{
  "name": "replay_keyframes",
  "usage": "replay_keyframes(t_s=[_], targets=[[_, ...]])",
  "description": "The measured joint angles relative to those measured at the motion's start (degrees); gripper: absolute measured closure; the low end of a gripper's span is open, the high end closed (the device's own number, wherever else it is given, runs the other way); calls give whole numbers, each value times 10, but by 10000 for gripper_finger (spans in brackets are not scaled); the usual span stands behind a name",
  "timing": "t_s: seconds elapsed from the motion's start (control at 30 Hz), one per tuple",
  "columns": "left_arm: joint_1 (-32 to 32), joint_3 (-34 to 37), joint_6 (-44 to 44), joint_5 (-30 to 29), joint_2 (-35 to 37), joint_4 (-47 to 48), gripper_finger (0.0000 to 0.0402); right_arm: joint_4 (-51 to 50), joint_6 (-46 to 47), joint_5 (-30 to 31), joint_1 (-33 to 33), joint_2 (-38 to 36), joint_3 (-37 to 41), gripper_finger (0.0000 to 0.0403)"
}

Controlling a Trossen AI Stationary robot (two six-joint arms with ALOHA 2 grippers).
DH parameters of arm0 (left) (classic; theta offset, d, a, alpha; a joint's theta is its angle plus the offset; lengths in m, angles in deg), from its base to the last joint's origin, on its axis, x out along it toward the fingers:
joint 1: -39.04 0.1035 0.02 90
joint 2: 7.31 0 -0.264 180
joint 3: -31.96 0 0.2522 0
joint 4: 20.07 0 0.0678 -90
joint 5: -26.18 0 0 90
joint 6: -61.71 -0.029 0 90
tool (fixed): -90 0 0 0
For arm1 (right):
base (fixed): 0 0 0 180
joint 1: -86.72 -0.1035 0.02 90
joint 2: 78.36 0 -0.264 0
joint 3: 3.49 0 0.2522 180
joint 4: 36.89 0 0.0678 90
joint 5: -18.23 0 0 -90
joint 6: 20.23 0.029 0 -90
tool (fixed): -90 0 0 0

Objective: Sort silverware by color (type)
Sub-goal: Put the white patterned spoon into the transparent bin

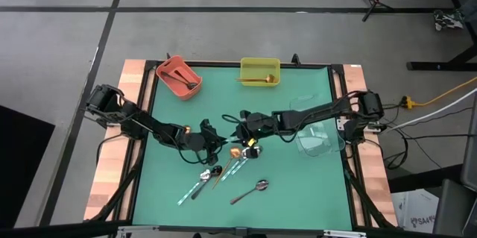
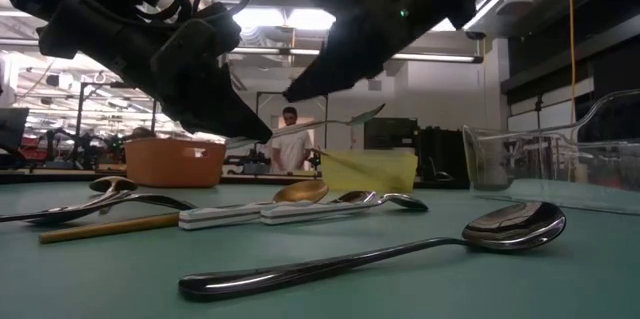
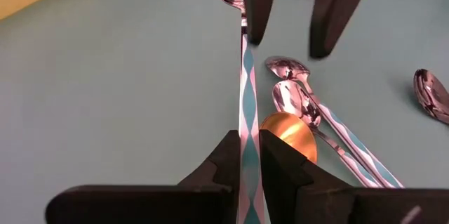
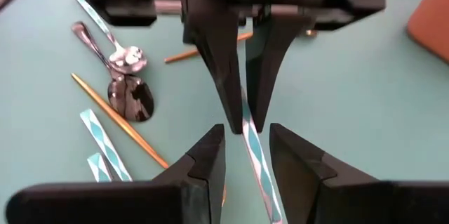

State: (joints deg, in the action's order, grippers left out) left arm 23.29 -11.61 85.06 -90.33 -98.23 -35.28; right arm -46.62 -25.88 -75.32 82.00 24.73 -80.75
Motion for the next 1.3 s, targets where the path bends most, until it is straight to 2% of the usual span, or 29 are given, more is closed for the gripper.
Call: replay_keyframes(t_s=[0.2,0.37,1.1,1.3], targets=[[0,0,0,1,0,0,369,-1,0,1,0,23,0,299],[0,0,0,6,0,0,369,-4,-2,31,0,30,0,299],[0,0,0,7,0,-2,369,-37,0,31,0,29,0,300],[0,0,0,7,0,-2,369,-37,0,32,0,29,0,338]])
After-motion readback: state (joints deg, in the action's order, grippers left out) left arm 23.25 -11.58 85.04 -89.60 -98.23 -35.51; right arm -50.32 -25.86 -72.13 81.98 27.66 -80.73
